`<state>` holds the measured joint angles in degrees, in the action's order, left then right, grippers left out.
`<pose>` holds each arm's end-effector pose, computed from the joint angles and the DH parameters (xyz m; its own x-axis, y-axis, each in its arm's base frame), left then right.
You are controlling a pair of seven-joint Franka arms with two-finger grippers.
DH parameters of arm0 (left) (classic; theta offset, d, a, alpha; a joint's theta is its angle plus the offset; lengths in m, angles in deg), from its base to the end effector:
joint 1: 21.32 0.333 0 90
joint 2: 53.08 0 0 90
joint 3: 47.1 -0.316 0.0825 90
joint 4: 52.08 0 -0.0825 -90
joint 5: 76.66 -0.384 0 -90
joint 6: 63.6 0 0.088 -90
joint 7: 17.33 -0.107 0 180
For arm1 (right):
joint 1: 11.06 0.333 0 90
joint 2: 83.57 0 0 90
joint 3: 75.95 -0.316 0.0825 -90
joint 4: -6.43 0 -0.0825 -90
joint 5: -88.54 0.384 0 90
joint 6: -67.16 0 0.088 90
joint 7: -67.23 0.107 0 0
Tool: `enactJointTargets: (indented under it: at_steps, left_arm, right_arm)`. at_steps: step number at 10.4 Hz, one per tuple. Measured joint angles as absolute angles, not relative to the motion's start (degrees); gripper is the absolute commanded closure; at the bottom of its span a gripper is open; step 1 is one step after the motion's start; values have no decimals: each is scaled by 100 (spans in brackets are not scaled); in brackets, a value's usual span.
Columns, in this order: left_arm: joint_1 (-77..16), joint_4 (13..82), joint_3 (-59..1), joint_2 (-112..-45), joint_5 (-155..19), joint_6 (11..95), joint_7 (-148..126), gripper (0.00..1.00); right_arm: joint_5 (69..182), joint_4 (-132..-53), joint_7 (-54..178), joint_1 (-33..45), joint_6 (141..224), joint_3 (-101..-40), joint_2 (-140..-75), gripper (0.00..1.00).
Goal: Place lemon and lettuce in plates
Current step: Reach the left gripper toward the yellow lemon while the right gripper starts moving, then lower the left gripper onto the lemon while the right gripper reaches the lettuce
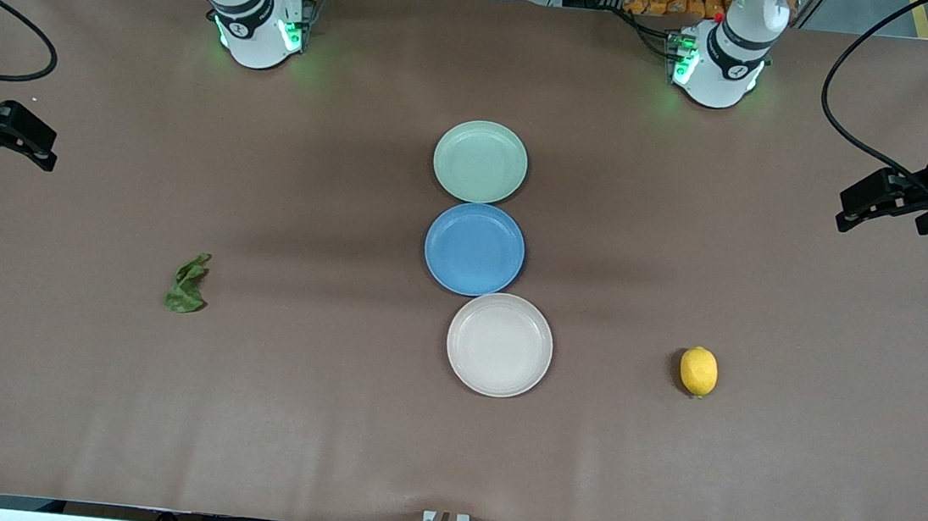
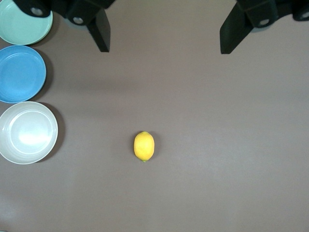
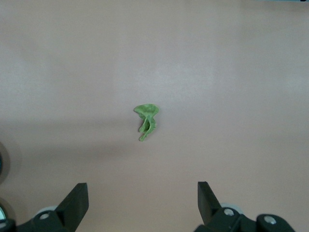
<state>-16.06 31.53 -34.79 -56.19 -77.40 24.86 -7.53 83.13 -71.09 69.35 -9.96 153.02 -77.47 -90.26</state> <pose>0.5653 -0.0647 0.6448 0.9983 0.0491 0.0314 0.0490 -0.9988 0.0041 0.5834 0.0149 0.6541 0.9995 0.0018 0.0325 -0.0011 -0.9960 0.0896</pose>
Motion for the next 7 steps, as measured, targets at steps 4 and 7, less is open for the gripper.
enactJointTargets:
  at_steps: [4, 7]
  left_arm:
    - [-1710, 3500, -3412, -6023, -7740, 2564, -792, 0]
    - [-1710, 4209, -3409, -6537, -7757, 4047, -800, 0]
  right_arm:
    - [8313, -7114, 6934, -1001, 15314, -7739, -9035, 0]
    - [8316, -7325, 6934, -1002, 15690, -7735, -9095, 0]
